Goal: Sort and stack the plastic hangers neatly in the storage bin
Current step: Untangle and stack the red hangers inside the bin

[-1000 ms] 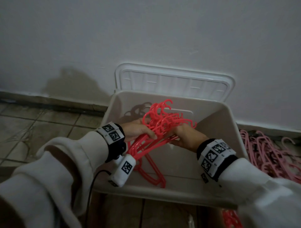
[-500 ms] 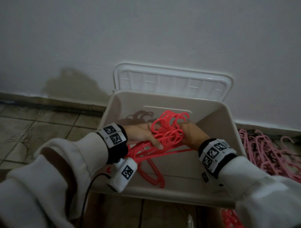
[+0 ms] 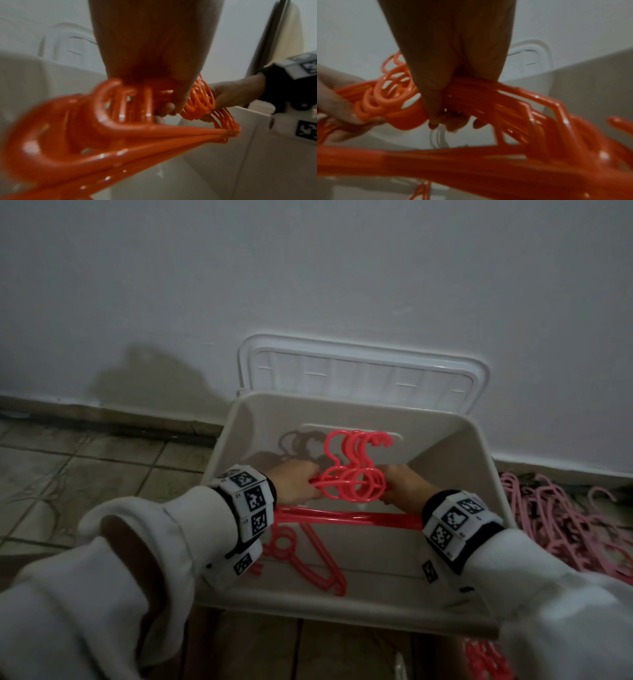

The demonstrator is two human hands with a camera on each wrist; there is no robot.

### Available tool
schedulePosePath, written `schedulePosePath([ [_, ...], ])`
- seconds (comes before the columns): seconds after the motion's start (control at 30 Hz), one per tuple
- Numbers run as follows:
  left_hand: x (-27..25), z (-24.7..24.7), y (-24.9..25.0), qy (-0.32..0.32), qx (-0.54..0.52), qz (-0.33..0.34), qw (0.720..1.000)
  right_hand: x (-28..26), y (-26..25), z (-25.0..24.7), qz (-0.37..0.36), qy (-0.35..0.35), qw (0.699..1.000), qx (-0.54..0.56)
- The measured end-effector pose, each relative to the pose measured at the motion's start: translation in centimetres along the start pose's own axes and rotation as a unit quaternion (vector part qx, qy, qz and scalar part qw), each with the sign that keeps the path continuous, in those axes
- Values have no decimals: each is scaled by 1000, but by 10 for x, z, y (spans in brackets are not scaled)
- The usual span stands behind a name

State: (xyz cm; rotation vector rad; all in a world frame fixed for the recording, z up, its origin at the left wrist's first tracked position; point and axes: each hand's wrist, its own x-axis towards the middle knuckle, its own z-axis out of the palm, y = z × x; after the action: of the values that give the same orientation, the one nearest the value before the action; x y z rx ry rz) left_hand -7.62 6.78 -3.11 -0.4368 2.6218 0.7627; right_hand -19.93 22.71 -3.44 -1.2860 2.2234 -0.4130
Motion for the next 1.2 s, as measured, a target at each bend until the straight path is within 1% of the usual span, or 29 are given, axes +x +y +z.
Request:
schedulePosePath([
  [0.07, 0, 2, 8, 3, -16, 7, 1000, 5, -8, 3, -7, -12, 1000, -24],
  [0.13, 0, 2, 12, 16, 7, 7, 1000, 9, -13, 6, -6, -14, 999, -52],
  [0.2, 1, 1, 12, 18, 9, 8, 1000, 12, -12, 9, -3, -11, 998, -63],
  [0.4, 7, 6, 8, -32, -25, -21, 999, 16, -6, 12, 22, -13, 997, -79],
  [0.53, 4, 3, 0, -46, -70, -46, 995, 19, 6, 10, 51, -31, 996, -64],
  [0.63, 2, -3, -12, -20, -134, -63, 989, 22, 12, 7, 65, -30, 996, -59],
  [0.77, 1, -9, -29, 28, -197, -105, 974, 30, 25, 2, 113, 23, 993, -29],
  [0.8, 0, -10, -31, 38, -197, -116, 973, 33, 29, 2, 132, 23, 991, -23],
  [0.83, 0, -9, -35, 51, -195, -120, 972, 36, 32, 3, 148, 8, 989, -17],
  [0.87, 1, -8, -39, 57, -182, -125, 974, 38, 33, 6, 166, -24, 986, -17],
  [0.93, 7, -4, -50, 66, -128, -123, 982, 44, 33, 16, 185, -85, 979, -19],
  [1.0, 15, 0, -60, 66, -99, -116, 986, 55, 30, 27, 194, -112, 974, -32],
  [1.1, 30, 11, -75, 57, -100, -107, 988, 74, 30, 44, 211, -157, 963, -64],
  [1.2, 32, 14, -74, 67, -95, -110, 987, 83, 29, 58, 246, -183, 948, -86],
])
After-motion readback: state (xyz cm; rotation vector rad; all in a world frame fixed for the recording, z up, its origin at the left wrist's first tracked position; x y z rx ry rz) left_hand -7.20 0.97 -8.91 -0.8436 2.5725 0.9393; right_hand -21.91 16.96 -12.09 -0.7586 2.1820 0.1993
